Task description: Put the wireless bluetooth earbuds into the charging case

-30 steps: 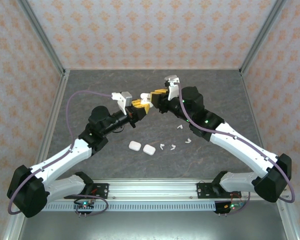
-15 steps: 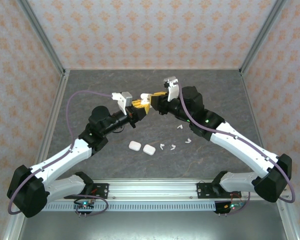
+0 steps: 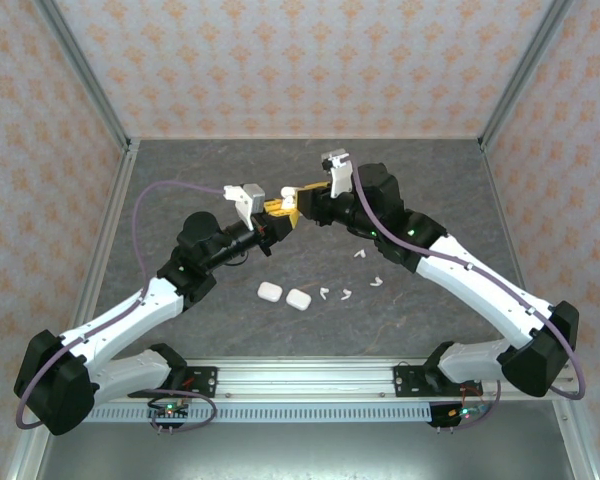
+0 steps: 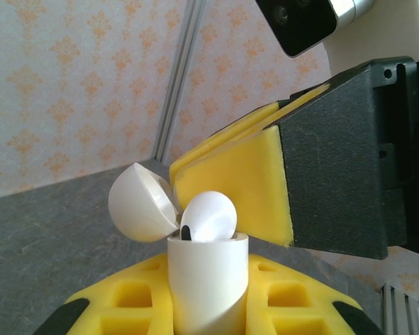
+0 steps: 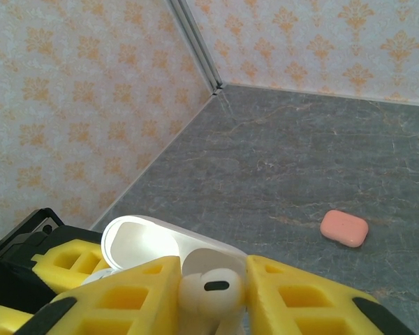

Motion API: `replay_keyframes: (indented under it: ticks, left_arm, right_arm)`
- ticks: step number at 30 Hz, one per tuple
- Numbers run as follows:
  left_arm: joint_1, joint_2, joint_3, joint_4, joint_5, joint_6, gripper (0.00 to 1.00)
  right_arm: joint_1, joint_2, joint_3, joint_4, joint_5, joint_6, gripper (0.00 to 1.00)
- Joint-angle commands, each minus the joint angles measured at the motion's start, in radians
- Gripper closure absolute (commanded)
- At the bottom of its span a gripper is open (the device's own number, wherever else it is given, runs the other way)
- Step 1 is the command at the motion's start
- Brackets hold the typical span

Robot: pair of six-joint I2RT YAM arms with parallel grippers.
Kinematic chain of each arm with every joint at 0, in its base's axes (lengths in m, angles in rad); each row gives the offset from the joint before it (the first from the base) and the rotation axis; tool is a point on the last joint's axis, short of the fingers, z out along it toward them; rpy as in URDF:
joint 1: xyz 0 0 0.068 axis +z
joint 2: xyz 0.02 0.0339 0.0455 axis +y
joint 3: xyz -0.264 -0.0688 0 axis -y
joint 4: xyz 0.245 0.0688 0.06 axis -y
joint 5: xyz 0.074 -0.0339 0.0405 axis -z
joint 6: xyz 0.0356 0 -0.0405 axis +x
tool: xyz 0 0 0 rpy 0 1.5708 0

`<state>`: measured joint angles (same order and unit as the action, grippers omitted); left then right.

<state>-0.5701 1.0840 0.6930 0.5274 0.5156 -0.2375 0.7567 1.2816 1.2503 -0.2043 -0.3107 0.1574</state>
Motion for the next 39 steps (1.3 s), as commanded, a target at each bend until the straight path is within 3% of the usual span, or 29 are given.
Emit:
replay_keyframes:
  ticks: [1, 8, 14, 22, 26, 31, 39]
  left_arm:
    - [-0.012, -0.009, 0.028, 0.045, 0.012, 0.017, 1.0]
    - [-0.011, -0.013, 0.019, 0.052, 0.009, 0.015, 1.0]
    - [-0.011, -0.014, 0.016, 0.056, 0.009, 0.015, 1.0]
    - [-0.011, -0.022, 0.01, 0.072, 0.014, 0.01, 1.0]
    - [-0.011, -0.034, 0.005, 0.089, 0.021, 0.004, 1.0]
    - [-0.011, -0.038, 0.013, 0.091, 0.047, 0.0, 1.0]
    - [-0.018, -0.019, 0.022, 0.092, 0.047, 0.001, 1.0]
  right_arm:
    - [0.006, -0.001, 0.044, -0.039, -0.013, 0.005, 0.69]
    - [0.003, -0.015, 0.061, -0.055, 0.004, -0.009, 0.63]
    - [-0.039, -0.051, 0.061, -0.036, -0.043, 0.015, 0.49]
    - [-0.152, -0.107, -0.002, 0.015, -0.203, 0.084, 0.2]
    - [-0.221, -0.13, -0.074, 0.106, -0.375, 0.159, 0.01]
    - [-0.228, -0.103, -0.133, 0.265, -0.61, 0.243, 0.01]
    - [-0.188, -0.017, -0.091, 0.301, -0.687, 0.255, 0.01]
